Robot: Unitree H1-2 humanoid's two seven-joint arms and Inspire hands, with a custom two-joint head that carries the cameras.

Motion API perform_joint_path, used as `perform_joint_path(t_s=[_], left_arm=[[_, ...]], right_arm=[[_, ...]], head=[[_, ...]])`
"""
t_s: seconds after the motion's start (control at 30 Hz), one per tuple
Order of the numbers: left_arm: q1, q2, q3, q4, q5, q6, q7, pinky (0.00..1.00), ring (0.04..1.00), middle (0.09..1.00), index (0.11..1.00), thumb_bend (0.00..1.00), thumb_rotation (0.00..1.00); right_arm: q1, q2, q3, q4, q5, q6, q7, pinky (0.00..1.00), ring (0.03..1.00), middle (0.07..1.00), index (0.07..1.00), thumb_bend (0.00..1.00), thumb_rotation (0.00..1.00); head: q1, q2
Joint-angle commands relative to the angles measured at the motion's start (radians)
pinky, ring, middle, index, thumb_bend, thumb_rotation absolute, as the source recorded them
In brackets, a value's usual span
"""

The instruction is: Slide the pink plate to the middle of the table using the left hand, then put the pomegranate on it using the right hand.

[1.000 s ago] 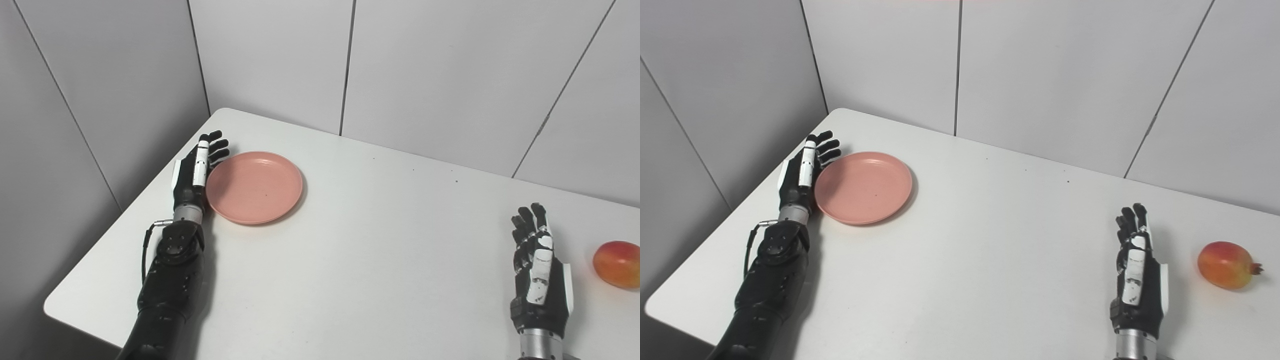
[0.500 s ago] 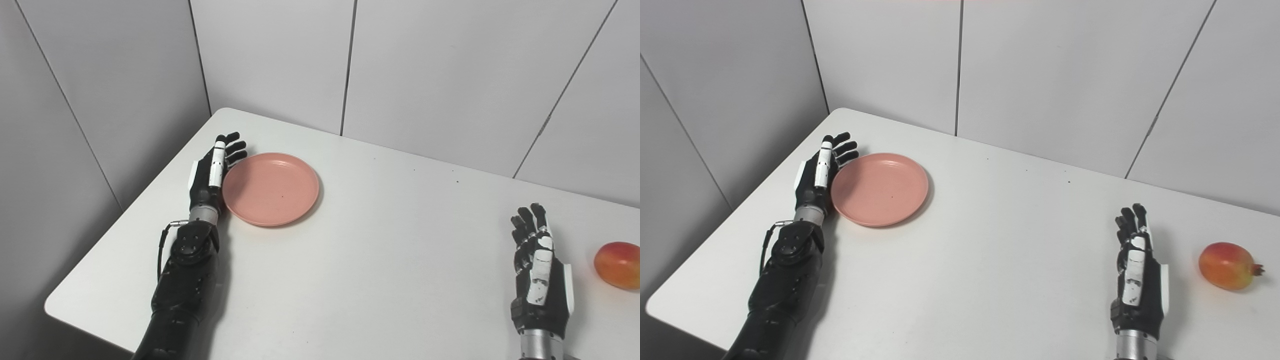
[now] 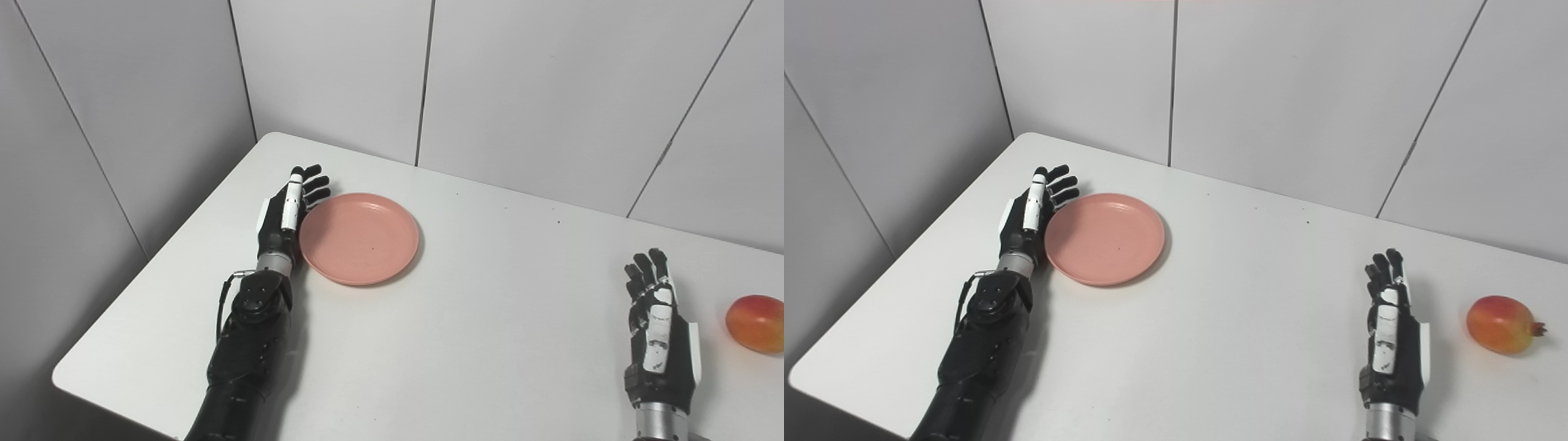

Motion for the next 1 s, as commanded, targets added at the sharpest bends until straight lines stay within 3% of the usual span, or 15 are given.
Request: perform_joint_path(t_s=[0.0, 0.63, 0.97], left_arm=[[-0.040, 0.004, -0.010, -0.032, 0.003, -0.012, -0.019, 0.80, 0.812, 0.801, 0.782, 0.33, 1.00], [-0.030, -0.016, -0.096, -0.085, 0.028, 0.048, -0.053, 0.82, 0.840, 0.831, 0.813, 0.33, 1.00], [-0.030, -0.063, -0.107, -0.102, 0.042, 0.084, -0.041, 0.82, 0.826, 0.814, 0.790, 0.33, 1.00]], right_arm=[[0.046, 0.000, -0.005, 0.035, -0.008, -0.010, -0.003, 1.00, 0.937, 0.937, 0.950, 0.58, 0.97], [0.038, 0.005, 0.017, 0.011, -0.075, 0.042, -0.031, 1.00, 0.993, 0.988, 0.980, 0.57, 0.99], [0.034, 0.017, 0.014, 0.012, -0.095, 0.053, -0.052, 1.00, 1.000, 0.994, 0.985, 0.55, 0.98]], head=[[0.001, 0.002], [-0.063, 0.026], [-0.076, 0.029]])
